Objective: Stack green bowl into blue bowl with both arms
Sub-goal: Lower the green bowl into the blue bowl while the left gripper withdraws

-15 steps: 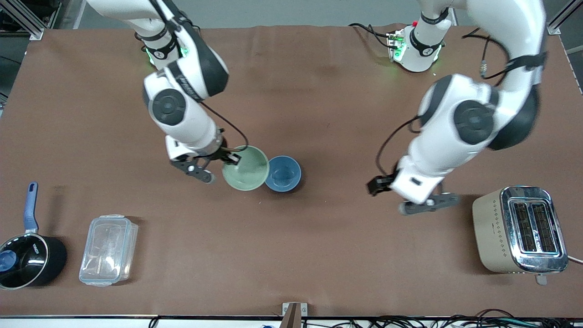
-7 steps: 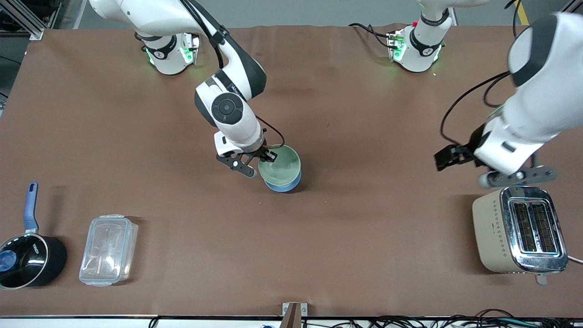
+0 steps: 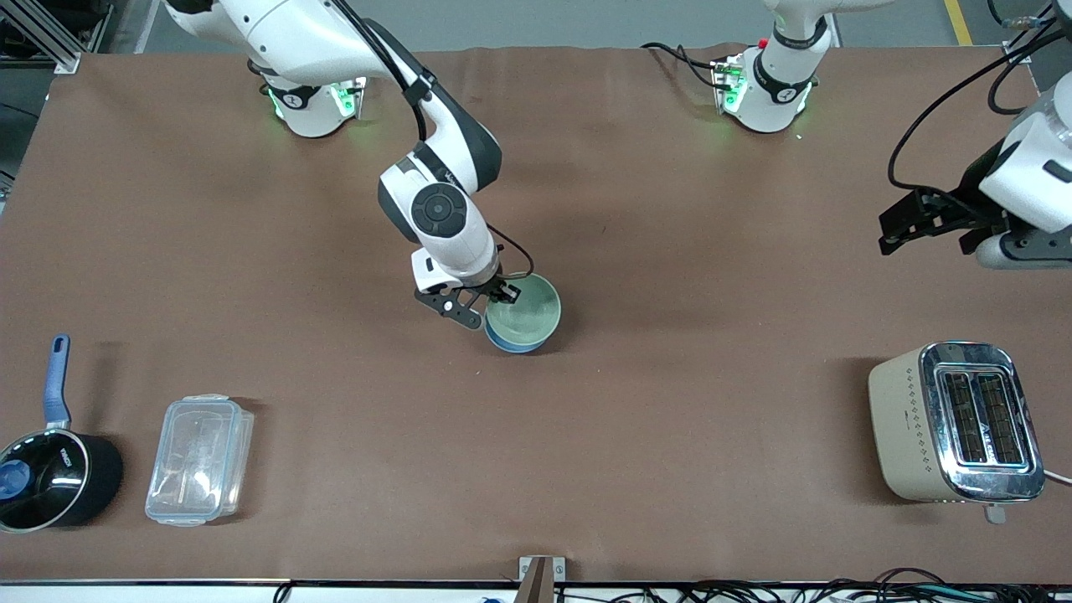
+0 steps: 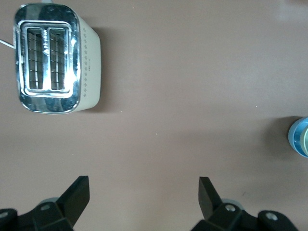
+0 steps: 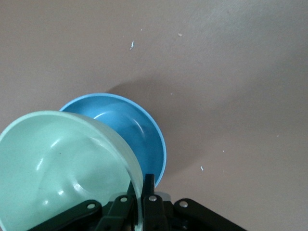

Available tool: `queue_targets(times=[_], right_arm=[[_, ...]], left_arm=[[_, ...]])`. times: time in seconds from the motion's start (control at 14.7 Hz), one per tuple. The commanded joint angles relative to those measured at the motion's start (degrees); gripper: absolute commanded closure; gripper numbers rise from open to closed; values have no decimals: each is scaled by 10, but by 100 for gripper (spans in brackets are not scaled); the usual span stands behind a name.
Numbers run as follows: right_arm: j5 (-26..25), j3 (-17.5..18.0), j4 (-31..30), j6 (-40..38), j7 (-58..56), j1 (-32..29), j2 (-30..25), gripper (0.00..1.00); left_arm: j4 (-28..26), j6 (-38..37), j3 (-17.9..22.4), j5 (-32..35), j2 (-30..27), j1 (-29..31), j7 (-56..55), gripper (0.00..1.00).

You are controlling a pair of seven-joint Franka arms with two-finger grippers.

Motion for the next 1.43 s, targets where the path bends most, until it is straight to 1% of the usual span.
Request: queue_targets(times=[0.0,0.2,0.34,0.55,0.75,0.95,1.36], right_arm=[[-12,-1,9,5,18,8,11,98],[-12,-3,8,5,18,8,12,98],[-18,-4,9,6,18,5,14,98],[-21,-4,8,21,18,4,22,98],[-22,-4,8,23,18,6,26,98],[-22,-4,7,23,18,9,27,98],[-25,-5,6,23,17,2,33,97]], left_arm=[[-17,-8,37,0,-31,-16,15,0],[-19,-18,38,1,-51,-20,14,0],[-36,-20,39,1,-60,-23,18,0],[-79,-20,38,-1,-85,-23,27,0],[-89,-20,38,-1,-88,-22,28,0],[-112,-19,39,-3,-95,-20,33,0],[-117,-13,41,-9,-94,-17,33,0]])
